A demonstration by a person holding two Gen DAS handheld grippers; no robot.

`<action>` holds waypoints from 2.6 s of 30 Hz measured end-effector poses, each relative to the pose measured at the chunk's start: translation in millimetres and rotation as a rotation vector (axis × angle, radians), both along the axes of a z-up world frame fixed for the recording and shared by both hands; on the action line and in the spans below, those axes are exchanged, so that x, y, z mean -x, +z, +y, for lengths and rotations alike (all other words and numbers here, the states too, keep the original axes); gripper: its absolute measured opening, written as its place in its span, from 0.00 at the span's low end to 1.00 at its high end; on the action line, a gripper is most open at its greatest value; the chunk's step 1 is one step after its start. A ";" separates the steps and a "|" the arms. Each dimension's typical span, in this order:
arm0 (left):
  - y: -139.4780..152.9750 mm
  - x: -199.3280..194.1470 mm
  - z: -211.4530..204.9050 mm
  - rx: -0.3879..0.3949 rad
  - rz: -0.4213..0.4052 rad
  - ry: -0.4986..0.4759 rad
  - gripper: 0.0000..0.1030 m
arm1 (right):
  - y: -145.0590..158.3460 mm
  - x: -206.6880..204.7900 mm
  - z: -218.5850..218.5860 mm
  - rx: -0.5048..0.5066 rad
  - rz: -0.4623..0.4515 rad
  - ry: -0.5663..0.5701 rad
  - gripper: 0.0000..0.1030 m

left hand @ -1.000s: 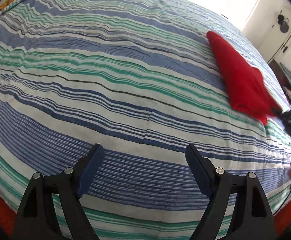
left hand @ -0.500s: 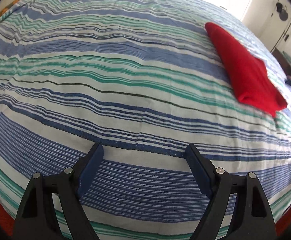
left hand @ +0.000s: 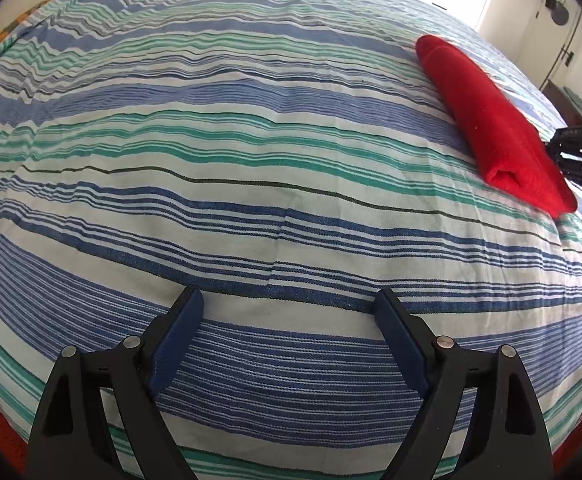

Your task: Fold small clothes

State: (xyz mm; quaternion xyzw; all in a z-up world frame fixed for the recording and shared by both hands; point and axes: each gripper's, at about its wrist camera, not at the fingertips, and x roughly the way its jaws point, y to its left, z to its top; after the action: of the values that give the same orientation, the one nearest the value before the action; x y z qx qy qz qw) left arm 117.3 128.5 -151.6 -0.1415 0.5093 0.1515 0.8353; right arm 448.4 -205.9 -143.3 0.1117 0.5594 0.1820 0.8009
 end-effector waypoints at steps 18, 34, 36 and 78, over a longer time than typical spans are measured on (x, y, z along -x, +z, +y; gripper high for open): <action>2.0 4.2 -0.3 -0.007 0.035 0.003 0.86 | -4.1 114.9 36.4 0.029 -0.115 0.181 0.27; 24.9 1.3 6.8 0.078 0.007 0.028 0.84 | 5.1 125.9 26.9 0.059 -0.146 0.212 0.28; 40.5 -9.8 14.1 0.173 -0.065 0.037 0.85 | 20.9 124.5 20.2 0.021 -0.127 0.234 0.48; 70.9 -163.4 -63.2 0.035 -0.032 -0.207 0.55 | 91.1 -31.2 56.5 -0.081 -0.254 0.185 0.41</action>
State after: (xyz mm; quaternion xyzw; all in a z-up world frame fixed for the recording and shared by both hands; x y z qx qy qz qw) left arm 280.7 65.3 -80.7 -0.1050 0.5105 0.0531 0.8518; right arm 479.6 -149.5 -52.2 0.0683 0.4538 0.2899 0.8398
